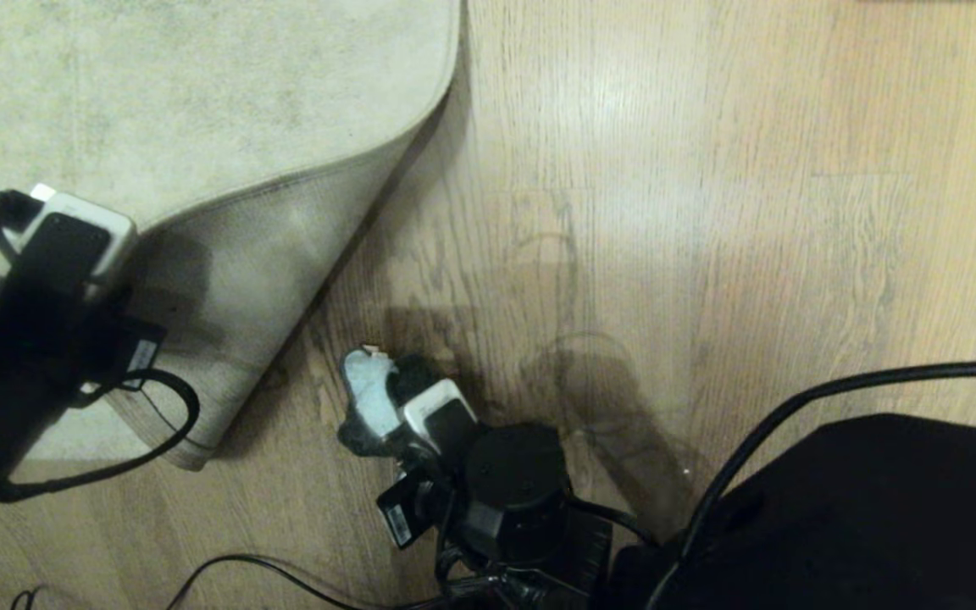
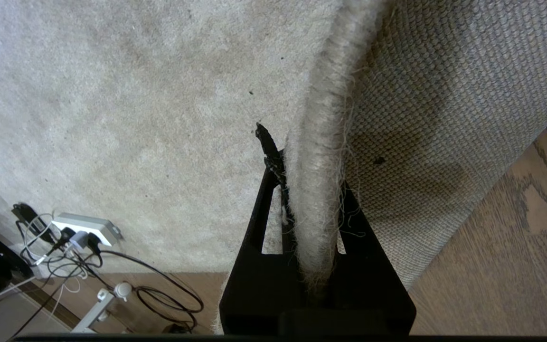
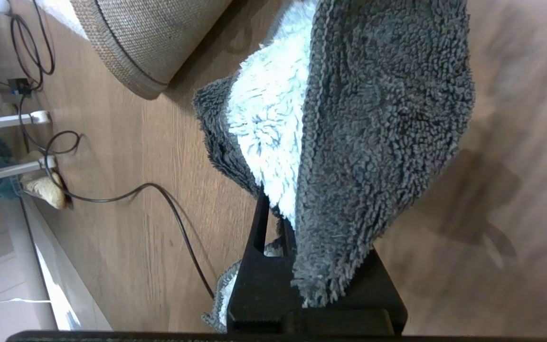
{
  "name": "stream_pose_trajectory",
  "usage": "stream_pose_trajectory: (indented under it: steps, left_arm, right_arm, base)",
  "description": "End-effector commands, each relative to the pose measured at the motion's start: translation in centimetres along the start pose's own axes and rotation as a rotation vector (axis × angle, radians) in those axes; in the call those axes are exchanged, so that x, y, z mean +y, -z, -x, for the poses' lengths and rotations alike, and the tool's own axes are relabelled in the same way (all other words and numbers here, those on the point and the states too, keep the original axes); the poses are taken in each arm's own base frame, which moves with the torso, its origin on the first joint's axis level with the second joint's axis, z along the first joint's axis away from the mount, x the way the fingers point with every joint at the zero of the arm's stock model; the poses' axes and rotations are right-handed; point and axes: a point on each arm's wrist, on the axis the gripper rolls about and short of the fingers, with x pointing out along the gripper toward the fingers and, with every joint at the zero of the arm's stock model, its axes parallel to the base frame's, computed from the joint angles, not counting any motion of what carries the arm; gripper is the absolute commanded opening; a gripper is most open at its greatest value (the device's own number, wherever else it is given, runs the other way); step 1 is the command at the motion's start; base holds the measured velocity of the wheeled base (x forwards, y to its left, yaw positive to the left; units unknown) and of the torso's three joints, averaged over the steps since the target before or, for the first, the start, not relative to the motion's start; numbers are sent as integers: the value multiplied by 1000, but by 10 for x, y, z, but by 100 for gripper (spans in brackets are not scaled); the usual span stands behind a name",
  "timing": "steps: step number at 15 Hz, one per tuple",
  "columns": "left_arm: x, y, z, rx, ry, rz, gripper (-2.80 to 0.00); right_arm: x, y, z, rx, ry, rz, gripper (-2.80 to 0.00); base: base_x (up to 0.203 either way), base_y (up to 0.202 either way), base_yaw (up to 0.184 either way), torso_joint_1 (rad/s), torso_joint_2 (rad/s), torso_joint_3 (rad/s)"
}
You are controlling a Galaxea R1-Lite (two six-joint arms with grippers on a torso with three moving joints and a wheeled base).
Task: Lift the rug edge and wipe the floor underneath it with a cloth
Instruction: Wipe the floor under the carpet with a rag
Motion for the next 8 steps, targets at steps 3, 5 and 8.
stream_pose_trajectory:
  steps: [3,5,8]
  left_arm:
    - [-1,1,-1,6,0,-7,-280]
    - [-2,1,-1,7,0,-6,-280]
    - [-3,4,-1,13,3,-9,-280]
  right_arm:
    - [12,22,-33,-17,1,-5,-280]
    - [18,30,-37,-10,-8,-3,-280]
    - [28,46,-39,-2,-25,-22,-280]
  base:
    - [0,0,0,0,0,0]
    - [0,0,0,0,0,0]
    - [0,0,0,0,0,0]
